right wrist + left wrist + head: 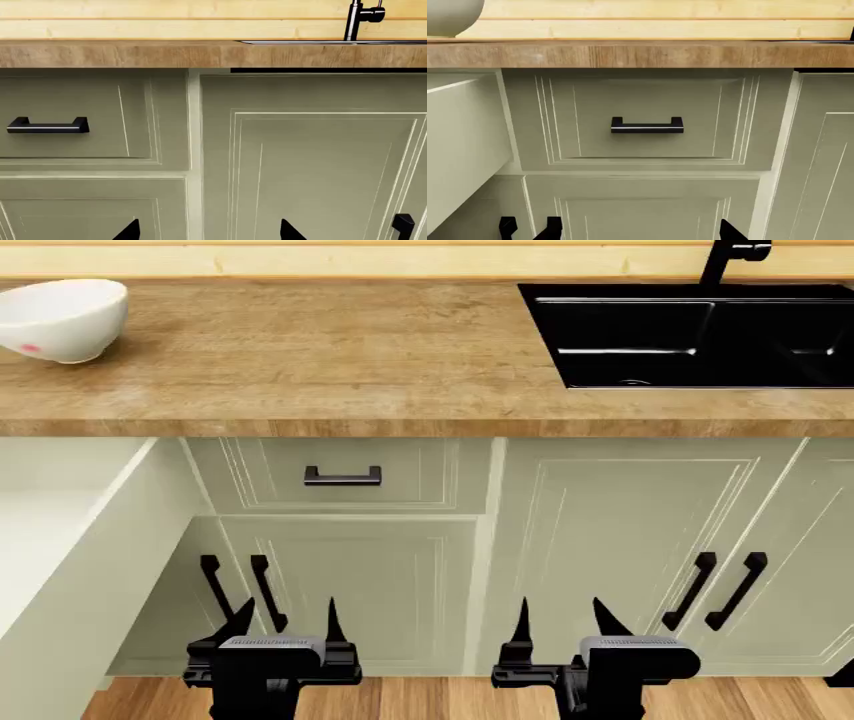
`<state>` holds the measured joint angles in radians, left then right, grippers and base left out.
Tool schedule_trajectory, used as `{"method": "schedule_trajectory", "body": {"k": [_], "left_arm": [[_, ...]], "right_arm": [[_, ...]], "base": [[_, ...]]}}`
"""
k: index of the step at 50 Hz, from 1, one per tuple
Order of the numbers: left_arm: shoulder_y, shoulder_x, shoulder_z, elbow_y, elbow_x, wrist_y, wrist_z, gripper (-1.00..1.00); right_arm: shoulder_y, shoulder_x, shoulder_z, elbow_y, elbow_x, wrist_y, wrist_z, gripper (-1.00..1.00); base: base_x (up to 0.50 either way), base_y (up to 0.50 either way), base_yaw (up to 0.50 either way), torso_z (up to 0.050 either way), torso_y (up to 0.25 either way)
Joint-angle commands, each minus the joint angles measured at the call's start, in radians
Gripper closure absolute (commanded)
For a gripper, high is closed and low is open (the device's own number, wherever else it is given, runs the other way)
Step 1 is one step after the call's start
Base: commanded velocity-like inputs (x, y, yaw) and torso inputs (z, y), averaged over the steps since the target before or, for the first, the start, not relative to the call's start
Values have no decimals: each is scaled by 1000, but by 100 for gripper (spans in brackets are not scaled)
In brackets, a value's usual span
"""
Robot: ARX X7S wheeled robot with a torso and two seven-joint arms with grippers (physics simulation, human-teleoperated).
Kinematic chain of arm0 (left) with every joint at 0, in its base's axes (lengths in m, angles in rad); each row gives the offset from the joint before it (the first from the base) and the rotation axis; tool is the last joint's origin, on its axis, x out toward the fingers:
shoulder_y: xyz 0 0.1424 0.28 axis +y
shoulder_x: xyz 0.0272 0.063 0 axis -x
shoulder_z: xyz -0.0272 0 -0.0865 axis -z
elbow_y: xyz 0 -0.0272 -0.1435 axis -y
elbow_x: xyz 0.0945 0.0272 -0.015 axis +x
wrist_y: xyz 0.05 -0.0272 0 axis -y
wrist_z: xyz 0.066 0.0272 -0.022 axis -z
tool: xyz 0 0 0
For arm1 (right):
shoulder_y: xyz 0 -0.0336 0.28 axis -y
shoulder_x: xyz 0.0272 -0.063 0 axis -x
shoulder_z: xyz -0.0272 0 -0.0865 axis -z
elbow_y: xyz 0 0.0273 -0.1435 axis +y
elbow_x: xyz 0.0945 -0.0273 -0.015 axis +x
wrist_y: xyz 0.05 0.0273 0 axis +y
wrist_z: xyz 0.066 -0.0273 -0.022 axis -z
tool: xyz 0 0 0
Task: Place the bar in the bowl and close the drawer.
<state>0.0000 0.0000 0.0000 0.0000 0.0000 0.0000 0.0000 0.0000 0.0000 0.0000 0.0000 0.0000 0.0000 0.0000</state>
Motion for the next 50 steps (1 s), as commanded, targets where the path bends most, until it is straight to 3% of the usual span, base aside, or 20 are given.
{"method": "schedule_trajectory", "body": {"k": [1, 12, 21, 25, 32, 40, 44, 50], "left_arm": [[-4, -15, 17, -8, -13, 3, -23, -100], [-10, -47, 49, -2, -51, -11, -62, -100], [-11, -69, 66, 47, -91, -80, -59, -100], [-11, -87, 76, 151, -112, -189, -57, -100], [-90, -152, 91, 398, -97, -425, -61, -100], [-366, -231, 55, 634, -204, -917, -9, -100], [-516, -252, 35, 698, -254, -1115, 10, -100], [-669, -255, 7, 721, -306, -1285, 30, -100]], "right_arm": [[-1, 16, -19, -5, 15, 1, 21, -100], [-5, 52, -52, -24, 34, 5, 59, -100], [-5, 69, -58, -48, 41, 27, 89, -100], [-17, 85, -62, -123, 28, 79, 105, -100], [9, 135, -53, -424, 25, 435, 113, -100], [226, 235, -87, -776, -25, 911, 71, -100], [378, 260, -92, -858, -22, 1112, 41, -100], [514, 284, -113, -909, -19, 1287, 21, -100]], "base": [[0, 0, 0, 0, 0], [0, 0, 0, 2, 0], [0, 0, 0, 50, 12], [0, 0, 0, 50, 13], [0, 0, 0, 50, 12], [0, 0, 0, 50, 13], [0, 0, 0, 50, 14], [0, 0, 0, 50, 13]]}}
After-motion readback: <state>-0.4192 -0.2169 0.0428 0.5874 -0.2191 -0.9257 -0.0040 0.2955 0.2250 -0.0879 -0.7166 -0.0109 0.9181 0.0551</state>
